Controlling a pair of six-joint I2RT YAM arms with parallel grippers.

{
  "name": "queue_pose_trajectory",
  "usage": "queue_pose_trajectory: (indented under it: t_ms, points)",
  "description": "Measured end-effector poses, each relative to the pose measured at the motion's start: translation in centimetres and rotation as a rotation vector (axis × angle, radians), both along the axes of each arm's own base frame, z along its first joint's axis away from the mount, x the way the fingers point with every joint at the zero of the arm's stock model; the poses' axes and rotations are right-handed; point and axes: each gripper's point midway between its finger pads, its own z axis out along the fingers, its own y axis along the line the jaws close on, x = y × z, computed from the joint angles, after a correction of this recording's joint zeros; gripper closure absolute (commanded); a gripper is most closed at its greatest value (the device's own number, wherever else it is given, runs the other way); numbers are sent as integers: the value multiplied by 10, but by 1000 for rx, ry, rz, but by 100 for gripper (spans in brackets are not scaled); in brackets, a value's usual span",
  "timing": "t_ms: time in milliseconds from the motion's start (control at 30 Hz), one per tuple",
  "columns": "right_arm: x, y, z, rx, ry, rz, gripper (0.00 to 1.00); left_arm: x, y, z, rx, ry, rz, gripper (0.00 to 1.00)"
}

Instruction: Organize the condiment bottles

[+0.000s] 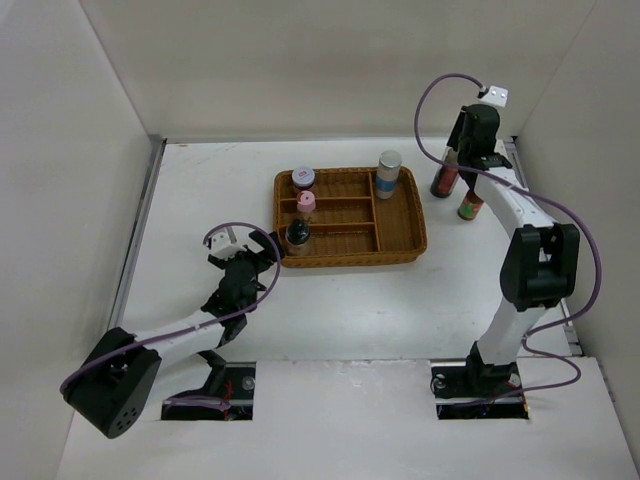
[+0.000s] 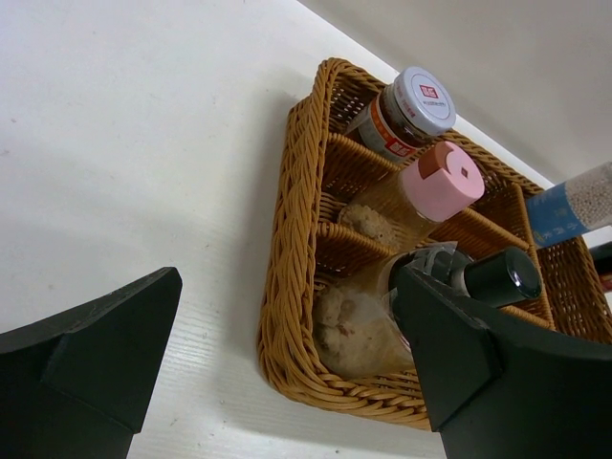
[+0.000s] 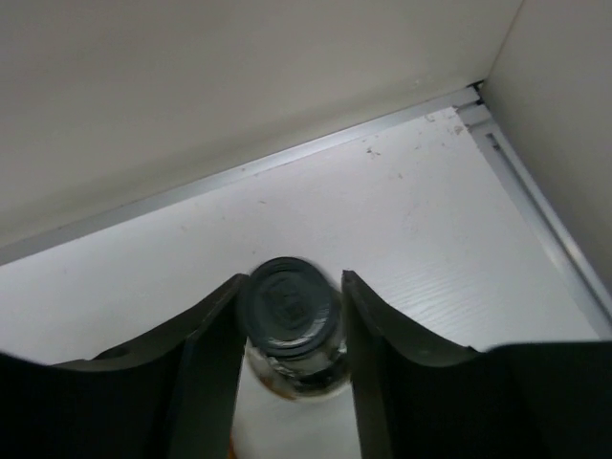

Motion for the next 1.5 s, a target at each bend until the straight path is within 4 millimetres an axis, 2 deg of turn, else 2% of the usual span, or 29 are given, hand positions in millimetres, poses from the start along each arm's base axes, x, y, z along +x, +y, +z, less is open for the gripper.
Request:
queue_pose_trajectory:
  t_ms: [67,167,300,433,533,733,800,867,967,1167,1333,1500]
  points:
    - [1,0,0,-4,1,2,68,0,0,0,0,0,0,0]
    - [1,-1,1,-7,-4,-6,73,0,0,0,0,-1,0,0]
    - [-2,1,2,-9,-18,-10,75,0,-1,-2,3,5,-2,0]
    - [-16,5,13,-17,-30,-9,75,0,-1,-1,0,2,-3,0]
    - [-32,13,36,-21,-71,4,75,0,-1,-1,-1,0,-4,0]
    - [-68,45,108,-14,-228,67,74,1,-1,-1,-1,0,-5,0]
    - [-79,60,123,-2,-275,99,74,0,-1,-1,-2,0,-6,0]
    - [-85,76,130,9,-302,132,74,0,-2,-1,-2,1,-7,0]
    - [-88,100,125,18,-302,183,74,0,-2,-1,-3,0,-8,0]
    - [-79,141,87,14,-226,261,74,0,-2,-1,-5,0,-8,0]
    - [-70,162,58,3,-171,298,74,0,-2,-1,-5,0,-8,0]
    - [-66,169,42,-7,-140,309,73,0,-2,0,-5,0,-7,0]
